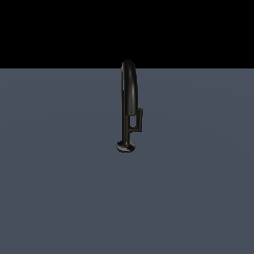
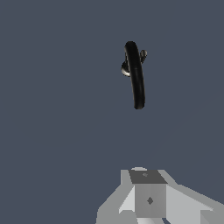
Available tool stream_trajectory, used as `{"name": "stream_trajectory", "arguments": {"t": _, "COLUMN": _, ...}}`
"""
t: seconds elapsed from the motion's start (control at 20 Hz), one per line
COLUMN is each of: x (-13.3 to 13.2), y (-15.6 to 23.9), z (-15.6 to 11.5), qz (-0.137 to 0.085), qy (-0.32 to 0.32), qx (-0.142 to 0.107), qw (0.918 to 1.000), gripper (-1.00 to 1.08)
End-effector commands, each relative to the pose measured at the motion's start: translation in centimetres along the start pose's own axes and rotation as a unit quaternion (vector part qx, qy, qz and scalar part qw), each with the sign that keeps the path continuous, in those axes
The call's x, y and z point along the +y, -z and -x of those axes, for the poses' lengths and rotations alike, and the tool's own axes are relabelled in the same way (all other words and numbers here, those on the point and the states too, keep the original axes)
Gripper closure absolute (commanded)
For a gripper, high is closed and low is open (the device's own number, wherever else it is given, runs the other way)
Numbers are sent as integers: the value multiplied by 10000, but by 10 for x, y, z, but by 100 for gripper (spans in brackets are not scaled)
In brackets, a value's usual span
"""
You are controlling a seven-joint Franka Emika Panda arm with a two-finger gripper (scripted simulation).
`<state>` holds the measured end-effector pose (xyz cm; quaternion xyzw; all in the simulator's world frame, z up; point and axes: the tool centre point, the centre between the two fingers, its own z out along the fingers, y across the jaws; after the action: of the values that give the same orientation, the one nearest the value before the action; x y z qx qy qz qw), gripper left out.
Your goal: Turn on the faucet by rotating a designated handle.
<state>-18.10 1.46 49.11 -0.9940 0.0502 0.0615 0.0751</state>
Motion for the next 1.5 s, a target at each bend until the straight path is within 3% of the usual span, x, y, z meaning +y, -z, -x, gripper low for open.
{"name": "stream_trajectory", "arguments": {"t": 0.0, "x": 0, "y": -3, "z": -15, "qz": -155, "qy": -178, "qx": -177, "qw": 9996, "gripper": 108}}
{"name": "stream_trajectory", "arguments": {"t": 0.4, "x": 4, "y": -15, "z": -63, "qz": -670, "qy": -753, "qx": -756, "qw": 9920, "gripper": 108}}
{"name": "stream_trajectory", "arguments": {"t": 0.75, "x": 11, "y": -31, "z": -104, "qz": -1137, "qy": -1266, "qx": -1277, "qw": 9771, "gripper": 108}}
{"name": "stream_trajectory", "arguments": {"t": 1.1, "x": 20, "y": -53, "z": -143, "qz": -1616, "qy": -1784, "qx": -1807, "qw": 9536, "gripper": 108}}
{"name": "stream_trajectory", "arguments": {"t": 1.45, "x": 32, "y": -81, "z": -181, "qz": -2112, "qy": -2313, "qx": -2354, "qw": 9200, "gripper": 108}}
